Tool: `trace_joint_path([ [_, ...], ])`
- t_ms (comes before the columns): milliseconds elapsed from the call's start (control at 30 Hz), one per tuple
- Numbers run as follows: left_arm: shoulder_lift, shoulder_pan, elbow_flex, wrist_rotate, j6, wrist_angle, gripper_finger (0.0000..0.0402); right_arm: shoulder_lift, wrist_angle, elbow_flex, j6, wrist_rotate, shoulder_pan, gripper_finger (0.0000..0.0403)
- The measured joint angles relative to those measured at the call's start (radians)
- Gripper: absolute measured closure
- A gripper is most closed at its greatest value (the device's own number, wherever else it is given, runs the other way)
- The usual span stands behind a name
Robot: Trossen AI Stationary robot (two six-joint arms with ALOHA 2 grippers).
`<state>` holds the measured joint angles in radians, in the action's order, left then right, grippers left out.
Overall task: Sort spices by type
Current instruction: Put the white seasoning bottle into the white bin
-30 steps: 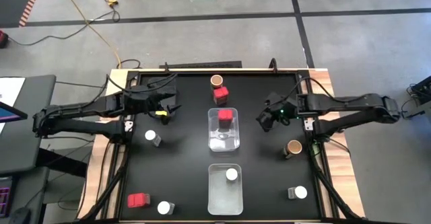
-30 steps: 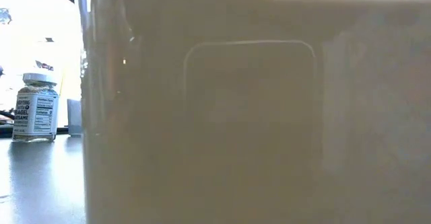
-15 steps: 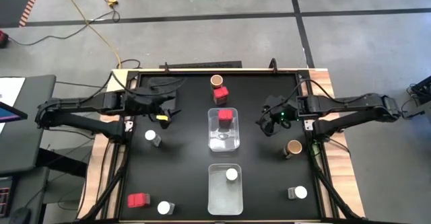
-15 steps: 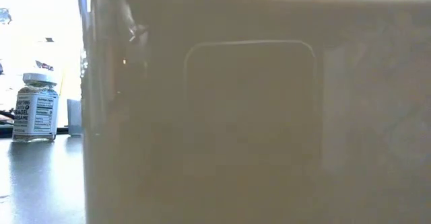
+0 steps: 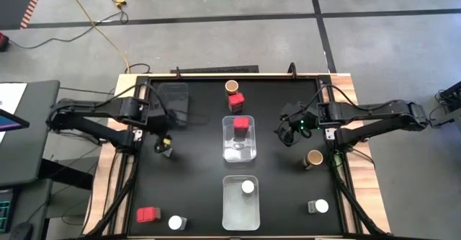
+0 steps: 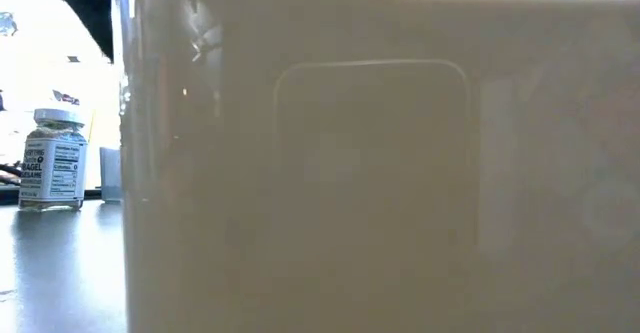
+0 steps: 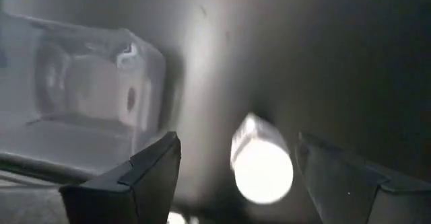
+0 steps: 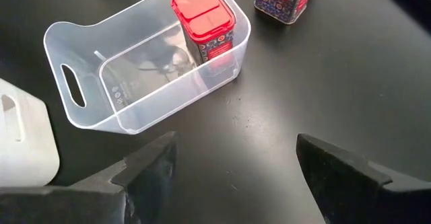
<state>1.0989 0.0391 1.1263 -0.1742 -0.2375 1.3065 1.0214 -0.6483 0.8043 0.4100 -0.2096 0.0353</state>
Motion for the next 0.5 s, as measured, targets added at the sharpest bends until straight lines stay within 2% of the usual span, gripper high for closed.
trace_joint_path([
  [167, 0.041, 0.04, 0.0, 0.046, 0.145, 0.081, 0.012, 0.0, 0.0, 0.0, 0.0, 0.0, 0.0, 0.0074],
  [333, 0.067, 0.062, -0.021, 0.075, 0.302, 0.093, 0.012, 0.0, 0.002, 0.0, 0.0, -0.001, 0.0, 0.0074],
  [500, 0.066, 0.065, -0.092, 0.114, 0.325, 0.086, 0.012, 0.0, 0.002, 0.0, 0.0, -0.001, 0.0, 0.0074],
])
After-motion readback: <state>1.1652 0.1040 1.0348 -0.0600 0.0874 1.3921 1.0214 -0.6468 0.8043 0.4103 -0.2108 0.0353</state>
